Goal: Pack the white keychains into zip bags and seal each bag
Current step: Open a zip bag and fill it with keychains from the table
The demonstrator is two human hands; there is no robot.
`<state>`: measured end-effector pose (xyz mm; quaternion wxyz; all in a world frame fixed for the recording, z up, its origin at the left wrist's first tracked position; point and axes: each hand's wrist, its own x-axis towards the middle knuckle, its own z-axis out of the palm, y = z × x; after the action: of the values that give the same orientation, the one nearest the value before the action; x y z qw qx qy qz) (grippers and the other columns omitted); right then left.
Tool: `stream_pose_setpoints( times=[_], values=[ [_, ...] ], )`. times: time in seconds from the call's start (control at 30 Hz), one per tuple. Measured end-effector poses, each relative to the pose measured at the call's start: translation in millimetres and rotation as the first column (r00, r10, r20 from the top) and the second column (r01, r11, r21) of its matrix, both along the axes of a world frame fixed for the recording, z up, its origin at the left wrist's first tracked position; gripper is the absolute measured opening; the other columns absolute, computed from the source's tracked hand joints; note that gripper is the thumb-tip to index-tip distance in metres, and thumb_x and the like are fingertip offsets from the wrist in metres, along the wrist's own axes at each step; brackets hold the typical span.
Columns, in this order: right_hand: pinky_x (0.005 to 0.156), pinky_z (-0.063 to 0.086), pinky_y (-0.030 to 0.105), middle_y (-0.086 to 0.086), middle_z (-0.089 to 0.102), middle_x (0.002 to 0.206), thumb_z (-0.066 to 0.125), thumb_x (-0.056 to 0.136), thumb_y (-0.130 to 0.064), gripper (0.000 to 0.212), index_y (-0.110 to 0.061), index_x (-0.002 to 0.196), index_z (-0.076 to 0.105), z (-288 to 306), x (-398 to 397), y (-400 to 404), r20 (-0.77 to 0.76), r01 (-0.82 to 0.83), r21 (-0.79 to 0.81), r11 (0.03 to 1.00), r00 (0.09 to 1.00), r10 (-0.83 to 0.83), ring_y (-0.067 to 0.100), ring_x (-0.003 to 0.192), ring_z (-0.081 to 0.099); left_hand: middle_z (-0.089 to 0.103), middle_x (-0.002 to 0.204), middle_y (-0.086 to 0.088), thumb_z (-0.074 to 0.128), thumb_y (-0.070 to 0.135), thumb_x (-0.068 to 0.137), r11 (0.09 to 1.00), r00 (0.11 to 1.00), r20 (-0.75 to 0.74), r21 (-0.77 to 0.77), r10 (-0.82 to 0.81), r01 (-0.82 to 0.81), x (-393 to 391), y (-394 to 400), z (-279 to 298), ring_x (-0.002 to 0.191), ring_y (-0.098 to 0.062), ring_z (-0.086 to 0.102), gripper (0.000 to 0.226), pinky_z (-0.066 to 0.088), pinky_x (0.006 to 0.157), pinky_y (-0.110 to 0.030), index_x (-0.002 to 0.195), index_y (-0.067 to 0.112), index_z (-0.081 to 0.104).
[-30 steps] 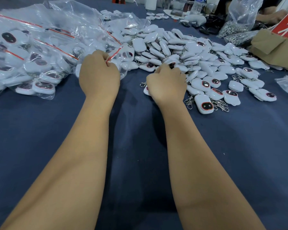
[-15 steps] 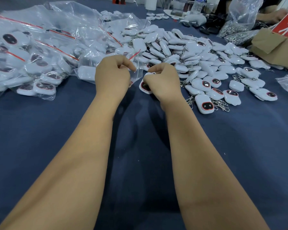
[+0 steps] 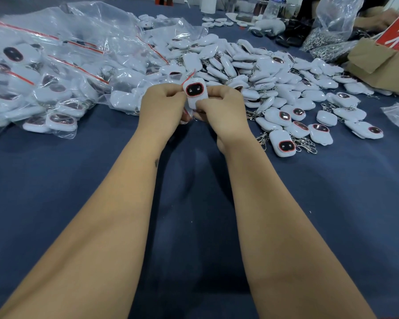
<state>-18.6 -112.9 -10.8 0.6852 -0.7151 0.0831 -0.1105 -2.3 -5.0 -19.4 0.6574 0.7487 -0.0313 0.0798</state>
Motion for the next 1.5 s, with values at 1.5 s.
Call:
stream_pose_setpoints(
  times=[1.5],
  values=[
    [0.074, 0.056, 0.034, 0.003, 0.064, 0.081, 0.055, 0.09, -0.01, 0.007, -0.01, 0.091, 0.061, 2.3, 0.9, 2.0, -0.052, -0.046, 0.027, 0.999, 0.998, 0.047, 0.018, 0.08, 0.061, 0.058, 0.05, 0.009, 0.059, 0.024, 0.084, 0.998, 0.999, -0.03, 0.062, -0.01, 0.012, -1.1, -1.0, -1.9, 0.045, -0.009, 0.051, 0.02, 0.04, 0.049, -0.017, 0.065, 0.024, 0.065]
  ],
)
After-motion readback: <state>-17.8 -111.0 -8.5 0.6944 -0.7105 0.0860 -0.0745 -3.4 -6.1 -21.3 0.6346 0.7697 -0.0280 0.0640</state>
